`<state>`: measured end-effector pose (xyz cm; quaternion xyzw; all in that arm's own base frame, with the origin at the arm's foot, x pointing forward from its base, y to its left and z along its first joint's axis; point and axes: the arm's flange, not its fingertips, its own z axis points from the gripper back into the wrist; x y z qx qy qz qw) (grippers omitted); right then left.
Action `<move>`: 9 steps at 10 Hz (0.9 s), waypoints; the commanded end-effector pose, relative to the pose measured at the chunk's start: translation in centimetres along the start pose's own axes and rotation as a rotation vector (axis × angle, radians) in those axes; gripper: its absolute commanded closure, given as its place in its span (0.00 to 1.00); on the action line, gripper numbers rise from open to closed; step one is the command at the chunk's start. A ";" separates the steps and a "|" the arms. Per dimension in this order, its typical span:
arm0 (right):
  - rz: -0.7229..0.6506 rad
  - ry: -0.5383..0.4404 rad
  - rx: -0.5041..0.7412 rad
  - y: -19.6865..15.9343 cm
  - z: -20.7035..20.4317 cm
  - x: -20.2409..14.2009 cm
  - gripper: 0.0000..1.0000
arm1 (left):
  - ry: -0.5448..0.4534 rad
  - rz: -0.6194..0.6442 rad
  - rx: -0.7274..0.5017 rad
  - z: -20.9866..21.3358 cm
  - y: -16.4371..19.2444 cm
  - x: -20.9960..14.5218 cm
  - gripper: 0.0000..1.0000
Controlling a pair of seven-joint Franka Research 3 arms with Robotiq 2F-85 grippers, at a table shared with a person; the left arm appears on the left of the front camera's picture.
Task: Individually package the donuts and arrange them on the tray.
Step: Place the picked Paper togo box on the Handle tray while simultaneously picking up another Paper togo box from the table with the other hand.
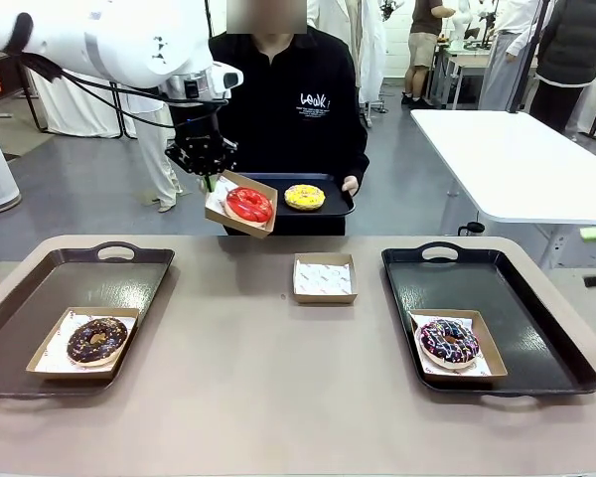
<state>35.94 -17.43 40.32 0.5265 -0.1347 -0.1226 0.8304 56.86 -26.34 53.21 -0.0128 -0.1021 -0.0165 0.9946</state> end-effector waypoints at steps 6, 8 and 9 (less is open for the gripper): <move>-0.003 0.054 -0.375 16.4 -12.5 6.8 0.00 | 0.044 0.092 -0.054 2.7 12.9 -7.0 1.00; 0.028 0.111 -0.482 16.1 -17.2 7.8 0.00 | 0.057 0.126 -0.059 2.2 15.2 -8.4 1.00; 0.038 0.129 -0.520 15.8 -19.2 8.2 0.00 | 0.066 0.149 -0.075 1.9 16.6 -8.8 1.00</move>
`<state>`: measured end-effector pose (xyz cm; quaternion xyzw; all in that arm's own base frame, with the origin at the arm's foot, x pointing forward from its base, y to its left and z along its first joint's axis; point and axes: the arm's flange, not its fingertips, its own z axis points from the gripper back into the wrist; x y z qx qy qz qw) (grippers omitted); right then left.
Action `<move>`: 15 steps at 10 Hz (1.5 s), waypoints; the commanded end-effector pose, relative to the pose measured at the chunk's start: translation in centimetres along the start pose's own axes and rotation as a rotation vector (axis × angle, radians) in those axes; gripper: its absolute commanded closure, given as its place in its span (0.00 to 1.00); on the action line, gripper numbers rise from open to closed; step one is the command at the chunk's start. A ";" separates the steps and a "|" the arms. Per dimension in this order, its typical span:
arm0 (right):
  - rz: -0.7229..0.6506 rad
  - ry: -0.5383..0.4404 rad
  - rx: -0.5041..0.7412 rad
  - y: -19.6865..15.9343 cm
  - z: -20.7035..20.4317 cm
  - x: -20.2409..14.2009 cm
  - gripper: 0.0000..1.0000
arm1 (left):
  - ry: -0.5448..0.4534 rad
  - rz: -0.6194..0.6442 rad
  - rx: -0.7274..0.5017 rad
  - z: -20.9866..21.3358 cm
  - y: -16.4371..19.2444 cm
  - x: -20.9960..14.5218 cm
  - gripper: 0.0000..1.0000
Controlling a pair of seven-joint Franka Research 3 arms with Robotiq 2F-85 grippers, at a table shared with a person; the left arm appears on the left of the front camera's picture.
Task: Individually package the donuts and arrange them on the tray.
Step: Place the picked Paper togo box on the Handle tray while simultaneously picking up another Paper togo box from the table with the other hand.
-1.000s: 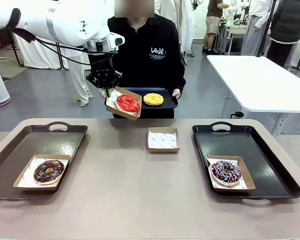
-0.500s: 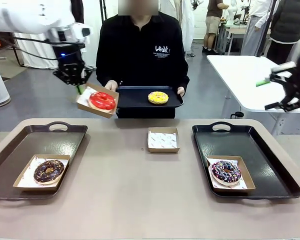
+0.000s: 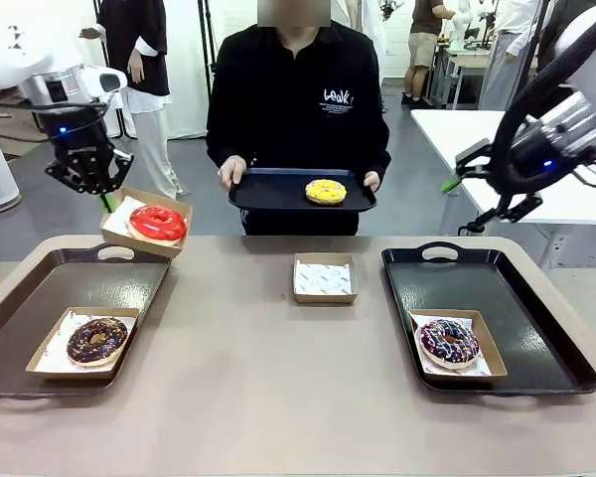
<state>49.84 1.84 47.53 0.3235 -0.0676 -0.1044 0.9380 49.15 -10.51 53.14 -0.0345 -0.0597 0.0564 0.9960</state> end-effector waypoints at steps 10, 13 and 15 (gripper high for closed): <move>0.110 0.086 -0.118 1.8 -5.6 0.0 0.00 | 0.040 0.056 -0.016 -2.3 4.8 -0.8 1.00; 0.110 0.086 -0.118 1.8 -5.6 0.0 0.00 | 0.040 0.056 -0.016 -2.3 4.8 -0.8 1.00; 0.118 0.070 -0.190 3.4 -5.9 -0.2 0.00 | 0.042 0.028 -0.014 -2.5 5.3 -0.3 1.00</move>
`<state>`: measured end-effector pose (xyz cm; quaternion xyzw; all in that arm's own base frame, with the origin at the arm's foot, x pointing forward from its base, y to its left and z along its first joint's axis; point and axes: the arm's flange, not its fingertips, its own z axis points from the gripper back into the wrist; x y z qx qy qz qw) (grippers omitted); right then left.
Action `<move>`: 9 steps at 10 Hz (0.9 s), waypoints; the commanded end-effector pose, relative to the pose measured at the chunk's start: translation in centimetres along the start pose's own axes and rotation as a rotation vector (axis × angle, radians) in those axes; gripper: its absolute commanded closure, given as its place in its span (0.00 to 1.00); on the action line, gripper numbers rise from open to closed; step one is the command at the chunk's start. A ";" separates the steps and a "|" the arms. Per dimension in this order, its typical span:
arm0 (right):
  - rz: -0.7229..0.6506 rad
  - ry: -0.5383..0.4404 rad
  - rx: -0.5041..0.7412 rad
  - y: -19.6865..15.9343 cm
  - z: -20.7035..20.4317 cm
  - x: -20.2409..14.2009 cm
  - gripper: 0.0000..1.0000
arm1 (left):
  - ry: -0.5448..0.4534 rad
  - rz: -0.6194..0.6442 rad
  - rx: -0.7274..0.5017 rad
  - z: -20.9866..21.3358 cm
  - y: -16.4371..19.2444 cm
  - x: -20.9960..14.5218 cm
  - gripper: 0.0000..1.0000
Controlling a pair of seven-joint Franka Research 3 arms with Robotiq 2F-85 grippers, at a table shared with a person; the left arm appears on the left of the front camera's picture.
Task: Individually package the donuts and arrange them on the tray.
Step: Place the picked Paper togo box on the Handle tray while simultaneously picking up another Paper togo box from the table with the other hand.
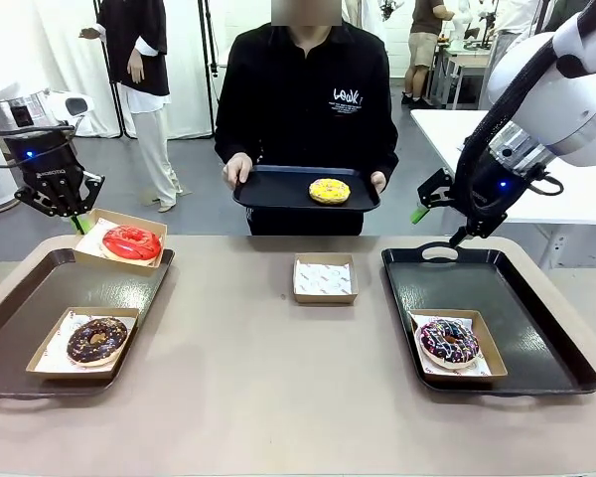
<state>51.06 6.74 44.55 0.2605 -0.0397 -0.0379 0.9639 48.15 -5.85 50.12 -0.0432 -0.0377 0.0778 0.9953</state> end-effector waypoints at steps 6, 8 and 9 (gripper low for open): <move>0.038 0.087 -0.294 9.3 -5.5 7.1 0.00 | -0.009 -0.052 0.084 -2.1 5.1 1.6 1.00; 0.031 0.120 -0.331 11.0 -9.2 9.1 0.00 | -0.015 -0.067 0.094 -3.2 6.0 1.9 1.00; 0.039 0.142 -0.344 11.8 -11.4 9.5 0.00 | -0.018 -0.063 0.093 -3.7 6.5 2.0 1.00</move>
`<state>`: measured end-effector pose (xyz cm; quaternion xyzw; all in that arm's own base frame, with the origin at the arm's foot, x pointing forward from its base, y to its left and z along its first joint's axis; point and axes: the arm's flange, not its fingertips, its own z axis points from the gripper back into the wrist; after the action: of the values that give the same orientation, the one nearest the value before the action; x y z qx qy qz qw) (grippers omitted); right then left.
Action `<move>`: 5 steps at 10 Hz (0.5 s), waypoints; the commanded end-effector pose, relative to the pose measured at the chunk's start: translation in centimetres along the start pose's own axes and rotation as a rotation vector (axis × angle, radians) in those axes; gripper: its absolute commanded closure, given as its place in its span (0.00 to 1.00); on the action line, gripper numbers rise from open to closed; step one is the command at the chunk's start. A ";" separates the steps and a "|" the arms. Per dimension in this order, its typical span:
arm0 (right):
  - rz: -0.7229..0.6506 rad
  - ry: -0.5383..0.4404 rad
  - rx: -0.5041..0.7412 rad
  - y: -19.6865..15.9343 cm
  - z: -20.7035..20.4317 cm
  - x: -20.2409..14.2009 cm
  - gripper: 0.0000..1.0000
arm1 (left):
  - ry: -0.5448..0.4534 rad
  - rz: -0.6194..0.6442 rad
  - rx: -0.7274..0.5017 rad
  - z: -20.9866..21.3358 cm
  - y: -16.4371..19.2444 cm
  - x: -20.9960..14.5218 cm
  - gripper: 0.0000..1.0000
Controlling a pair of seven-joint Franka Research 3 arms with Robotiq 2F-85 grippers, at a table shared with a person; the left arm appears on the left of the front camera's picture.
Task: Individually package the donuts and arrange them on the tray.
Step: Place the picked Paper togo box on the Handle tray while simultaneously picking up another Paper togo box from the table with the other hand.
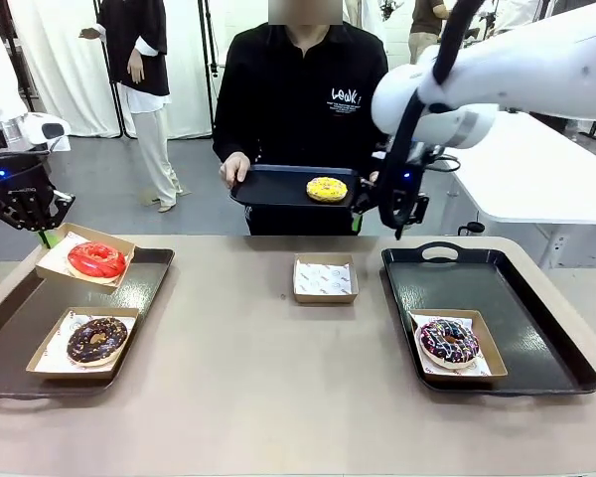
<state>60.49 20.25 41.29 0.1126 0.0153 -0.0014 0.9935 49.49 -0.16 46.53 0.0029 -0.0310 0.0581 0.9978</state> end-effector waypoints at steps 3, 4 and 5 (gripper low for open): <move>0.020 0.067 -0.078 3.0 -4.6 0.6 0.00 | -0.050 -0.018 -0.039 -0.9 1.5 0.3 1.00; 0.042 0.079 -0.091 3.1 -5.9 -0.3 0.00 | -0.057 -0.036 -0.050 -1.4 1.3 0.5 1.00; 0.065 0.087 -0.102 3.3 -6.9 -1.2 0.00 | -0.070 -0.070 -0.056 -1.8 0.9 0.8 1.00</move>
<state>60.01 25.17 35.73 0.0832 0.0598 0.0324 0.9942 50.17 0.81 45.64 -0.0081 -0.0540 0.0463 0.9974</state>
